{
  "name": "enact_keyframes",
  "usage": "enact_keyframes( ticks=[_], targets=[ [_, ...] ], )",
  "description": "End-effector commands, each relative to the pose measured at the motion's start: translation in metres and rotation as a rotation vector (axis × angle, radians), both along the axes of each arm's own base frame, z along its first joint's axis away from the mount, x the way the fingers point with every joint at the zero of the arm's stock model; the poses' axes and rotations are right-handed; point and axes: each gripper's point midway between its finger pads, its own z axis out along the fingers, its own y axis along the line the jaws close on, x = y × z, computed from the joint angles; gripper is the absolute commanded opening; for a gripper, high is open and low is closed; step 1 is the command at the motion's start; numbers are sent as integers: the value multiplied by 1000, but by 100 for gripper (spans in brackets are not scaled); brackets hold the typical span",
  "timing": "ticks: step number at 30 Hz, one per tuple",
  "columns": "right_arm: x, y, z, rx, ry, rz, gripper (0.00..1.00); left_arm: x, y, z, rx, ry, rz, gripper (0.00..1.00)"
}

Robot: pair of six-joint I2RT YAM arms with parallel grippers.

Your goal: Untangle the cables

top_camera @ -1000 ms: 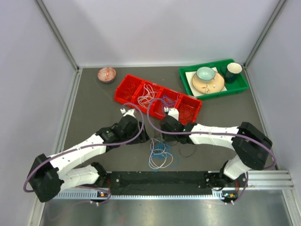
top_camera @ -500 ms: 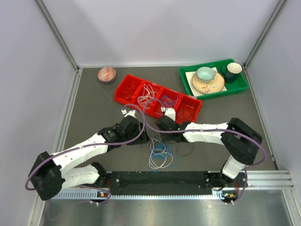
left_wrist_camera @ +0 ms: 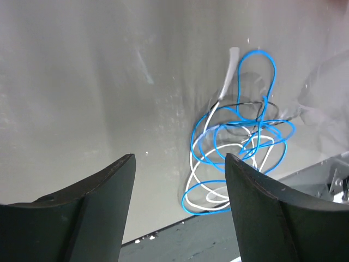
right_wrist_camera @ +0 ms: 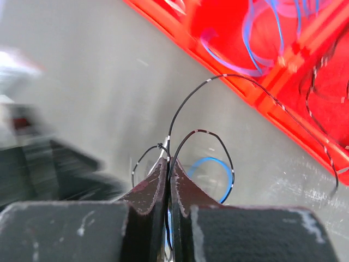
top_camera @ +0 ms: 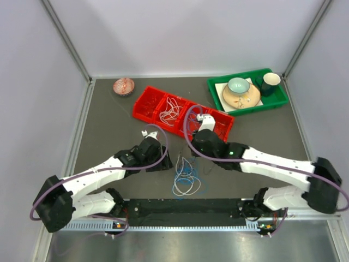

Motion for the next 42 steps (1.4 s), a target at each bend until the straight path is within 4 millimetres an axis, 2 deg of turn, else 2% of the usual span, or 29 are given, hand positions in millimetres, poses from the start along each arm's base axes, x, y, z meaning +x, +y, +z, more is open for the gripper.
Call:
enact_keyframes(
  ticks=[1,5,7,10,13,18,20,22,25,28,30,31,33,34,36,38,40,42],
  targets=[
    [-10,-14,64,52,-130,0,0,-5,-17,3,-85,6,-61,72],
    [-19,-26,103,90,-194,0,0,-9,-27,4,-121,9,-110,72],
    [-20,-32,120,116,-216,-7,0,-12,-38,12,-170,-10,-167,72],
    [-24,-36,139,163,-237,-4,0,-19,-50,25,-236,-53,-247,73],
    [-25,-43,150,181,-259,-19,0,-23,-57,37,-279,-95,-317,73],
    [-23,-53,145,143,-265,-49,0,-32,-67,56,-362,-134,-399,72],
    [-22,-56,139,123,-261,-63,0,-36,-72,84,-451,-225,-447,72],
    [-22,-57,131,112,-248,-67,0,-38,-68,108,-493,-311,-460,73],
    [-24,-55,124,112,-228,-62,0,-39,-68,133,-512,-394,-505,76],
    [-24,-54,123,111,-223,-60,0,-39,-75,146,-520,-397,-542,80],
    [-24,-53,123,112,-224,-60,0,-40,-82,150,-516,-396,-555,80],
    [-24,-54,124,113,-225,-61,0,-32,-87,154,-495,-413,-533,80],
    [-24,-54,124,115,-224,-62,0,-36,-99,154,-462,-434,-552,80],
    [-24,-54,125,117,-225,-64,0,-32,-105,152,-433,-437,-542,81],
    [-24,-54,124,119,-224,-67,0,-34,-115,149,-418,-437,-559,81],
    [-24,-55,125,120,-225,-68,0,-32,-125,137,-404,-424,-561,81],
    [-24,-55,126,123,-227,-68,0,-24,-136,136,-425,-450,-543,81],
    [-24,-56,126,122,-228,-71,0,-20,-139,131,-417,-457,-539,78]
  ],
)
